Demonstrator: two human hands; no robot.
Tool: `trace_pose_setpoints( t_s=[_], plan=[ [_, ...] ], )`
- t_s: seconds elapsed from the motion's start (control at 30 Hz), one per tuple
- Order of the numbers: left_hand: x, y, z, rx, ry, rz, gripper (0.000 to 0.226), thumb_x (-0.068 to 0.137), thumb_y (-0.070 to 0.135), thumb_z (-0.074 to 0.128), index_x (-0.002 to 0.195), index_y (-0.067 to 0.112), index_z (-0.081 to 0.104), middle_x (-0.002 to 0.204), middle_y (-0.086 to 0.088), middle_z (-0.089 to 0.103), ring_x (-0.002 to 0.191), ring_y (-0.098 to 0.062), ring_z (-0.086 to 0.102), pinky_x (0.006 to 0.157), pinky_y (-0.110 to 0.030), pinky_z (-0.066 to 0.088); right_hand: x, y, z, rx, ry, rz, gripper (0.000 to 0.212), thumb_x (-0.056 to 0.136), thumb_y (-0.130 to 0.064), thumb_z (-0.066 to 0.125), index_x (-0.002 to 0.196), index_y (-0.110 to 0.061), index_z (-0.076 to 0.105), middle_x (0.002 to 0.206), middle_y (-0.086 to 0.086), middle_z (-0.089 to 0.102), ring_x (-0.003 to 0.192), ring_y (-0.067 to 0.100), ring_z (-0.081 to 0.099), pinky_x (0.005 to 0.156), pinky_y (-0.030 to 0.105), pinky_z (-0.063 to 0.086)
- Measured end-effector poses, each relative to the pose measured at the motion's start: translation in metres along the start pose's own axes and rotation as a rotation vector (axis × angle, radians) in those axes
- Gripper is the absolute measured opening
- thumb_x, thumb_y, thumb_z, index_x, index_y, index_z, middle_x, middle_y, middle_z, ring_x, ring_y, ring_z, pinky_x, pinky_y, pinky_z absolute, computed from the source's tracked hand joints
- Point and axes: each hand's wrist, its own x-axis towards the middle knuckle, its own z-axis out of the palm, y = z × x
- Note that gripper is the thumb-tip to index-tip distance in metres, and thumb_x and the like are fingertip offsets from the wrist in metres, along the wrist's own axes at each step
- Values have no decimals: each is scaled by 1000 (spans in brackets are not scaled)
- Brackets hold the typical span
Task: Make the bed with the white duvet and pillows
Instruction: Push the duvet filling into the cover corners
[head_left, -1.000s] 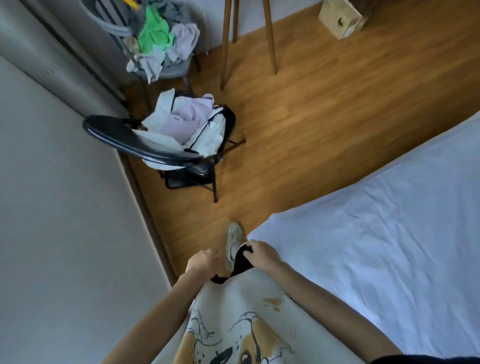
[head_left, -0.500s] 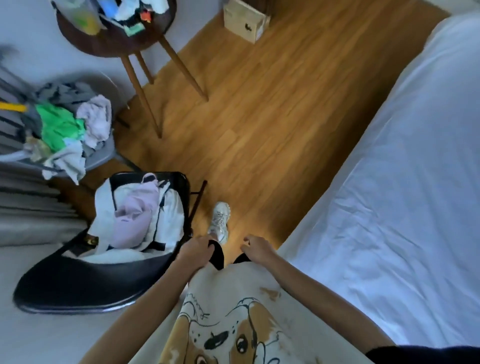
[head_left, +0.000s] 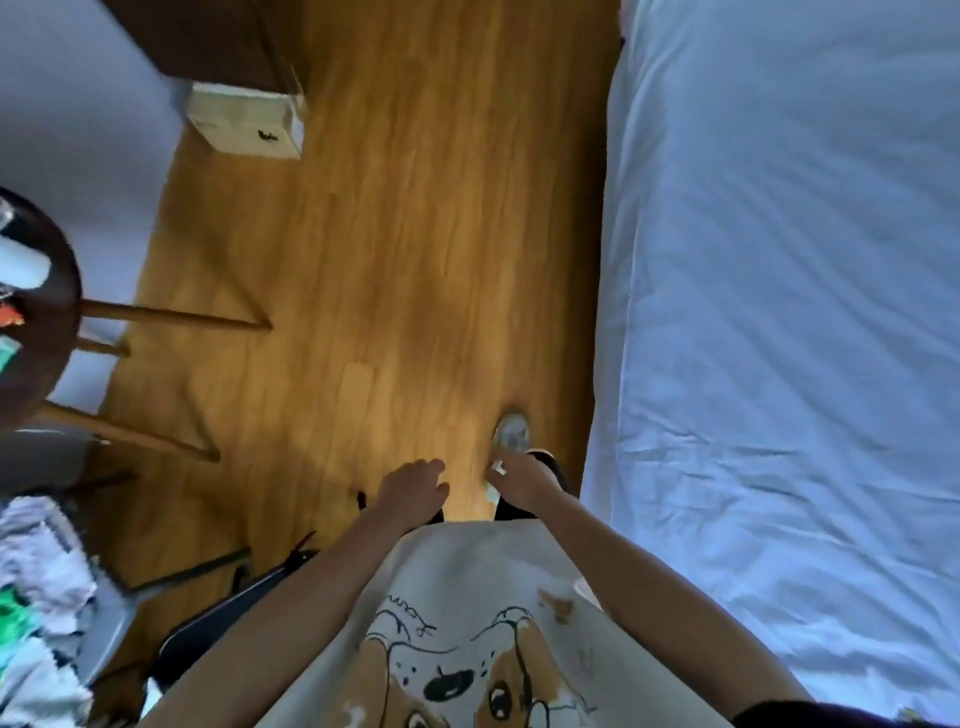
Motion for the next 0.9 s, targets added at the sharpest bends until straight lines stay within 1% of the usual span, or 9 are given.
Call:
trace_pose_setpoints(
  t_s=[0.07,0.17,0.3,0.37,0.43,0.5,0.63,0.8,0.9],
  plan=[
    [35,12,-35,0,-13,-12,45,100,34,42,141,16,43,132,-8,56,116,-23,55,92,-34,46,25,-1,-38,-6,18,2,45,100,-37,45,140,-17,46,137,9,52,122,26,52,96,37,47],
    [95,33,-94,18,-19,-42,44,100,33,42,141,15,43,132,-8,57,113,-23,57,87,-31,46,71,5,-106,-33,9,-2,44,100,-35,43,139,-15,45,139,10,48,124,26,49,95,36,47],
    [157,72,-174,-12,-31,-102,45,100,33,41,141,15,43,133,-8,56,114,-22,56,86,-30,44,122,11,-209,-92,16,15,37,99,-33,41,130,-16,51,132,9,56,117,28,55,89,37,48],
    [186,92,-216,46,-38,-72,43,100,34,38,139,16,44,131,-7,57,113,-21,56,86,-31,44,142,9,-263,-82,23,19,35,98,-31,42,127,-16,52,129,9,58,116,28,56,88,36,46],
    [215,111,-260,139,-12,-12,40,100,32,37,135,15,48,128,-6,58,110,-21,56,86,-33,45,163,4,-316,-75,32,17,32,97,-29,40,124,-17,53,127,9,59,113,29,57,90,37,49],
    [244,128,-304,117,26,19,38,99,29,39,132,15,50,124,-5,59,107,-21,57,84,-33,45,187,-3,-365,-79,18,3,34,98,-31,39,127,-18,52,128,8,58,112,28,57,91,40,50],
    [310,142,-392,-24,93,17,33,98,27,41,127,17,54,112,-5,65,96,-19,60,75,-31,46,242,-23,-455,-43,20,21,42,99,-33,40,137,-16,45,135,10,53,119,28,53,92,37,48],
    [413,132,-505,-21,58,-3,41,100,30,40,138,19,47,129,-3,59,110,-19,58,87,-30,47,321,-54,-563,39,69,85,46,101,-35,41,142,-17,41,143,8,48,125,27,50,98,37,46],
    [466,126,-579,12,-5,-13,44,99,31,41,141,17,44,140,-5,52,120,-22,53,91,-31,43,357,-79,-633,117,148,179,43,101,-34,42,140,-16,44,138,9,52,123,27,51,96,36,45]
  ],
)
